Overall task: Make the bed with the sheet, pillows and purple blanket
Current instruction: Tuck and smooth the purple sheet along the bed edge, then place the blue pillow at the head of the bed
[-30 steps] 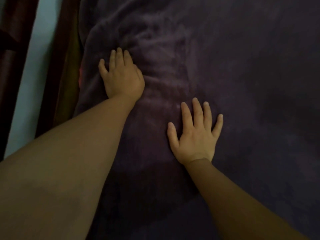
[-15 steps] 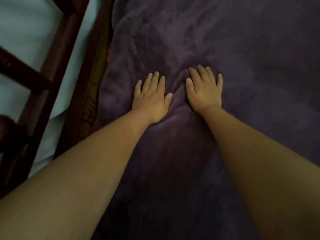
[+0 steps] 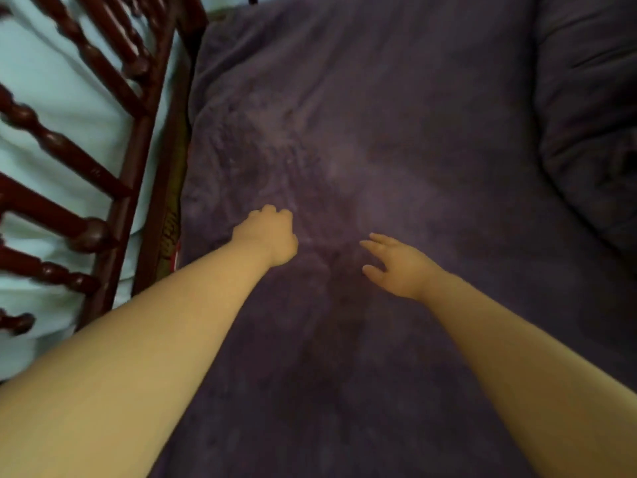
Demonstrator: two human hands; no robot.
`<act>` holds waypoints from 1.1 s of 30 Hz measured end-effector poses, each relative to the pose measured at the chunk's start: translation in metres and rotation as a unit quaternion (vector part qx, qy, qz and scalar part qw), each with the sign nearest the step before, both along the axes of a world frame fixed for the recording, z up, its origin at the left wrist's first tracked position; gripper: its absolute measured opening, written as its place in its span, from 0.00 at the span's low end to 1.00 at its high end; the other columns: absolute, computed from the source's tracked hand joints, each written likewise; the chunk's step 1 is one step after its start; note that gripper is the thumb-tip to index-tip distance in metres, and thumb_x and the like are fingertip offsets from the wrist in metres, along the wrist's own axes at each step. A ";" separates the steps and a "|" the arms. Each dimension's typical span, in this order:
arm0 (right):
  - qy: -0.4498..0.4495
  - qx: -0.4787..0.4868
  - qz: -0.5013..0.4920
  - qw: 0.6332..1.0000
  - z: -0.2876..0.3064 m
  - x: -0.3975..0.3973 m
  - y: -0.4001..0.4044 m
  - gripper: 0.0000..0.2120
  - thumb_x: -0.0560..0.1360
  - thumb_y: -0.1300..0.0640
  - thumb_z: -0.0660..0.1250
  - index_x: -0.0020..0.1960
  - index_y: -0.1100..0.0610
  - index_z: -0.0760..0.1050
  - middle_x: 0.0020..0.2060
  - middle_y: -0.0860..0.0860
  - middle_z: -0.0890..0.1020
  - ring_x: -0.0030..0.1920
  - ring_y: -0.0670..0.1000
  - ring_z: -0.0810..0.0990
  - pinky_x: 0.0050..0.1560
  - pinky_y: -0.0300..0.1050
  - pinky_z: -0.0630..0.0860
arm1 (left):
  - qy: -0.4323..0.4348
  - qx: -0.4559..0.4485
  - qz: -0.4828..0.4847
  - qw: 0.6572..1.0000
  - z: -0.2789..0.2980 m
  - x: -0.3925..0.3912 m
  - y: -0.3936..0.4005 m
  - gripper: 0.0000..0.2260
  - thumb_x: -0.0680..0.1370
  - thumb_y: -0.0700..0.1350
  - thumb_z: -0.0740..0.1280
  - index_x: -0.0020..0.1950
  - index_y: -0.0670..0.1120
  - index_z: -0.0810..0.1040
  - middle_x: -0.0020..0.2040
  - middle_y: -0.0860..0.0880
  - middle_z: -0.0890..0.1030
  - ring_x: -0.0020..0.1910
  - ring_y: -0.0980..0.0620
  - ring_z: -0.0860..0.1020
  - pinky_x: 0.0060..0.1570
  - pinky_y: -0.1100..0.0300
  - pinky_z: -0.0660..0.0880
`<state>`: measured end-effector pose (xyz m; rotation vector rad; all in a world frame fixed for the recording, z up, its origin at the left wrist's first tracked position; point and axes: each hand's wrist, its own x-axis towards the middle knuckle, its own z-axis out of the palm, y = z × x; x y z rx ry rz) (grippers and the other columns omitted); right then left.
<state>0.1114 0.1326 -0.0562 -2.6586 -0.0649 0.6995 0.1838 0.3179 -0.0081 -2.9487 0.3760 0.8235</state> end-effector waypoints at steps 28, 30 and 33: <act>-0.276 0.097 -0.280 0.914 0.351 -0.133 -0.476 0.10 0.75 0.66 0.60 0.48 0.63 0.80 0.46 0.67 0.83 0.50 0.65 0.80 0.56 0.56 0.75 | -0.170 -0.214 -0.022 0.962 0.290 -0.104 -0.467 0.17 0.79 0.46 0.57 0.67 0.44 0.71 0.65 0.43 0.75 0.63 0.42 0.74 0.58 0.52 0.72; -0.296 0.043 -0.289 0.909 0.355 -0.135 -0.484 0.12 0.76 0.64 0.60 0.54 0.62 0.79 0.49 0.65 0.83 0.53 0.63 0.80 0.56 0.50 0.72 | -0.179 -0.239 -0.005 0.954 0.294 -0.101 -0.481 0.17 0.80 0.46 0.56 0.68 0.44 0.70 0.65 0.43 0.74 0.63 0.42 0.73 0.58 0.52 0.71; -0.303 -0.042 -0.290 0.907 0.364 -0.128 -0.493 0.14 0.76 0.61 0.59 0.59 0.60 0.77 0.55 0.62 0.81 0.58 0.61 0.77 0.57 0.47 0.71 | -0.221 -0.265 0.019 0.939 0.305 -0.089 -0.496 0.16 0.80 0.45 0.56 0.65 0.42 0.71 0.64 0.42 0.75 0.62 0.42 0.73 0.58 0.52 0.71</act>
